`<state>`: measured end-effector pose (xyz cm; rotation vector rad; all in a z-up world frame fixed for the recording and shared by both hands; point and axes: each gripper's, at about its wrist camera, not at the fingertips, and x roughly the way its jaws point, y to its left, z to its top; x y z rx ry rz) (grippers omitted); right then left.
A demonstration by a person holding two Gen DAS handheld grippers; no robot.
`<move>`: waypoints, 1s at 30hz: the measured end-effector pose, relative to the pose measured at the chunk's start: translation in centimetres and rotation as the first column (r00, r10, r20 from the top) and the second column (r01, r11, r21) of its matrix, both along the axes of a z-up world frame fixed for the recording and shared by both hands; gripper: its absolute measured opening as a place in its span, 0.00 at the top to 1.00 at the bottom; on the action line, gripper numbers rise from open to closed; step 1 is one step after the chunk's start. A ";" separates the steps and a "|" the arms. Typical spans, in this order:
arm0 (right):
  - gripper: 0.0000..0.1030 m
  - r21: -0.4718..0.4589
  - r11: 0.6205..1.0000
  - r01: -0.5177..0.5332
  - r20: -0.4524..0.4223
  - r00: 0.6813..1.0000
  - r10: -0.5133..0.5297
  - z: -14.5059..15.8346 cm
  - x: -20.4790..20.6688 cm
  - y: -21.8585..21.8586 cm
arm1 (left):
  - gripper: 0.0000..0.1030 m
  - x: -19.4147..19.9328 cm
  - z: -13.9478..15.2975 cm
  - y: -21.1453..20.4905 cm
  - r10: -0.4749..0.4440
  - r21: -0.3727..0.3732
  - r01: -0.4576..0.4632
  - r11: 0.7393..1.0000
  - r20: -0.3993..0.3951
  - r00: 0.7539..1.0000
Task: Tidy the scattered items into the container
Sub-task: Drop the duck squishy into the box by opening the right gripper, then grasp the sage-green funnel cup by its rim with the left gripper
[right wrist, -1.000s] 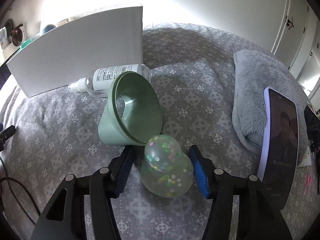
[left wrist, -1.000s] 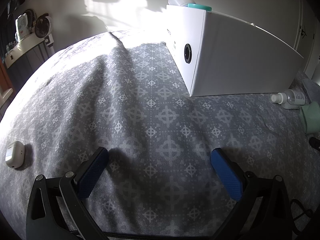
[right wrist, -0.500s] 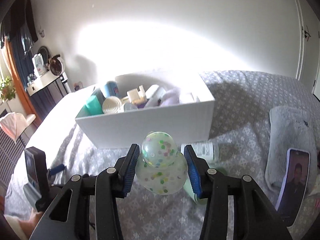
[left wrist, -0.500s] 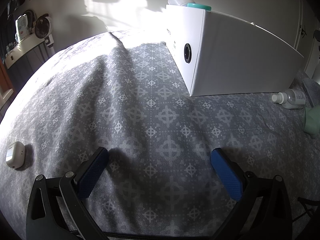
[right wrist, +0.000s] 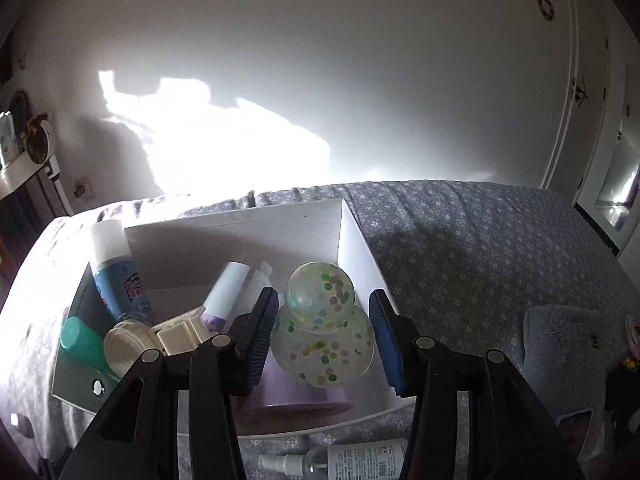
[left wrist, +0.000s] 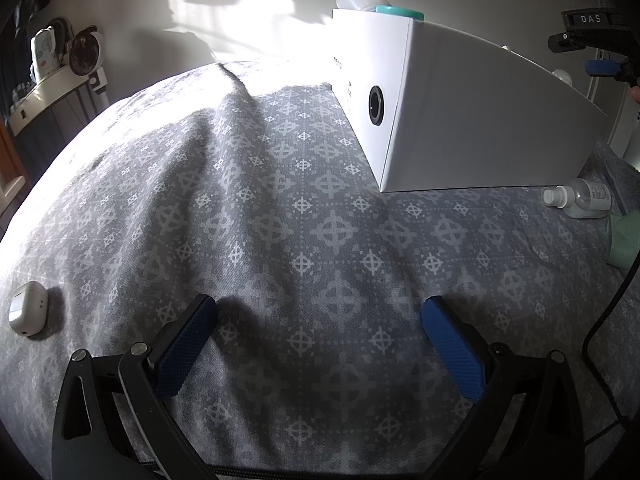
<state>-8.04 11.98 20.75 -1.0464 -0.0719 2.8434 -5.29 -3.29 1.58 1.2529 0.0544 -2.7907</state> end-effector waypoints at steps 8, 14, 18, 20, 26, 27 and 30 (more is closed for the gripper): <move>0.01 -0.046 0.999 0.003 -0.087 0.996 -0.007 -1.1 11.3 1.0 | 0.00 -0.1 0.0 0.0 0.002 -0.001 -0.002 1.000 0.001 1.000; 0.00 -0.110 0.991 0.079 0.076 0.995 -0.070 -7.7 20.5 4.4 | 0.00 -0.4 -0.1 0.0 0.003 -0.005 -0.003 1.000 0.017 1.000; 0.00 -0.073 0.988 0.138 0.206 0.971 -0.121 -12.6 23.7 6.2 | 0.00 -0.9 0.2 0.6 0.007 -0.032 -0.005 0.999 0.064 0.998; 0.00 -0.105 0.980 0.168 0.244 0.960 -0.138 -14.2 25.4 6.8 | 0.00 -1.4 1.1 0.7 -0.004 0.024 0.003 1.000 0.083 0.997; 0.00 -0.010 0.987 0.160 0.177 0.972 -0.155 -15.1 27.1 5.4 | 0.00 -1.5 6.8 8.4 -0.277 0.186 0.284 0.941 -0.063 0.959; 0.00 -0.024 0.987 0.160 0.178 0.972 -0.154 -15.2 27.0 5.7 | 0.00 -1.8 7.3 10.7 -0.357 0.173 0.362 0.916 -0.059 0.932; 0.00 -0.025 0.987 0.159 0.173 0.973 -0.152 -15.1 27.1 5.7 | 0.00 -3.2 8.0 16.6 -0.522 0.168 0.519 0.838 -0.034 0.853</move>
